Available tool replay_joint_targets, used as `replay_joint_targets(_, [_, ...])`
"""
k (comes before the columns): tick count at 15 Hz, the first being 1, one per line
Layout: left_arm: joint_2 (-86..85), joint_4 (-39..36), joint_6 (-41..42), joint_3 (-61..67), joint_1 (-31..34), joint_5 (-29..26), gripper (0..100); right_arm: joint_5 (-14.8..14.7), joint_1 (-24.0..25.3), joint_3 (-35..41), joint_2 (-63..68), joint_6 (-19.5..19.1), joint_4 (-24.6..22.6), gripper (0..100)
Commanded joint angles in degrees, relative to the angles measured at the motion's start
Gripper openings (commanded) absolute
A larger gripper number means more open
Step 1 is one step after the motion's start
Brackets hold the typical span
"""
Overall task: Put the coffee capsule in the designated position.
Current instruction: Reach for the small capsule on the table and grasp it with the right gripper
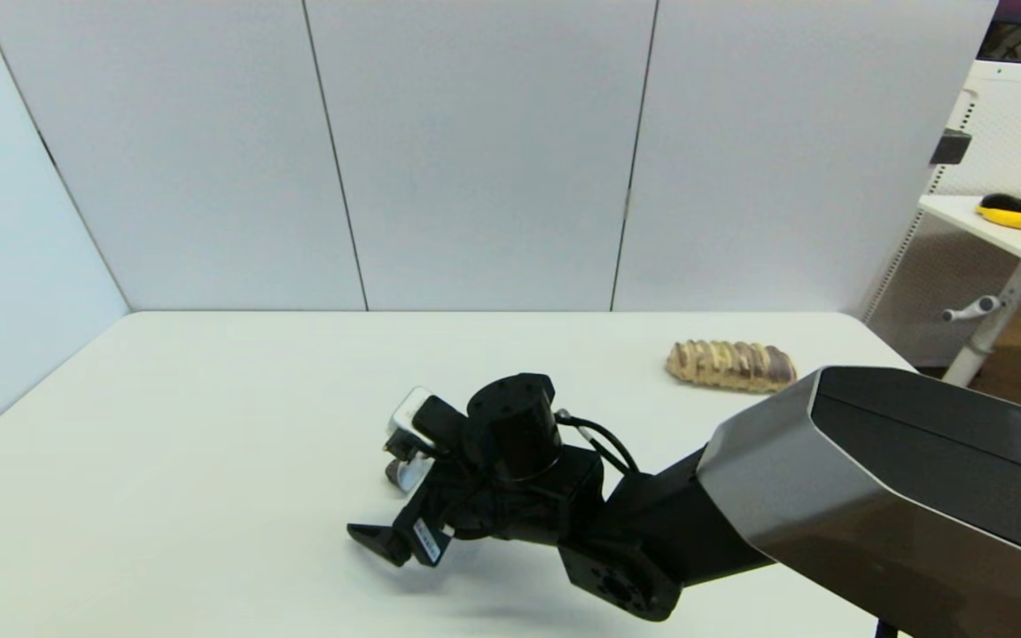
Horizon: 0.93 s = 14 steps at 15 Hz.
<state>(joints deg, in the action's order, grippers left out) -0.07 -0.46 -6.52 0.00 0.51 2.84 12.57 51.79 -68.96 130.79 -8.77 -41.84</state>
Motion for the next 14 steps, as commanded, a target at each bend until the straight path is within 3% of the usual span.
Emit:
replay_joint_targets(1, [0.1,-0.1,-0.1,0.0,0.0,0.1,100,0.1,0.0,0.0,0.9,-0.1,-0.7,100])
replay_joint_targets(2, [0.1,0.0,-0.1,0.0,0.0,0.1,100,0.1,0.0,0.0,1.0,-0.1,-0.7,100])
replay_joint_targets(3, [0.1,0.0,-0.1,0.0,0.0,0.1,100,0.1,0.0,0.0,1.0,-0.1,-0.7,0])
replay_joint_targets(14, [0.1,-0.1,-0.1,0.0,0.0,0.1,100,0.1,-0.2,0.0,1.0,-0.2,-0.6,0])
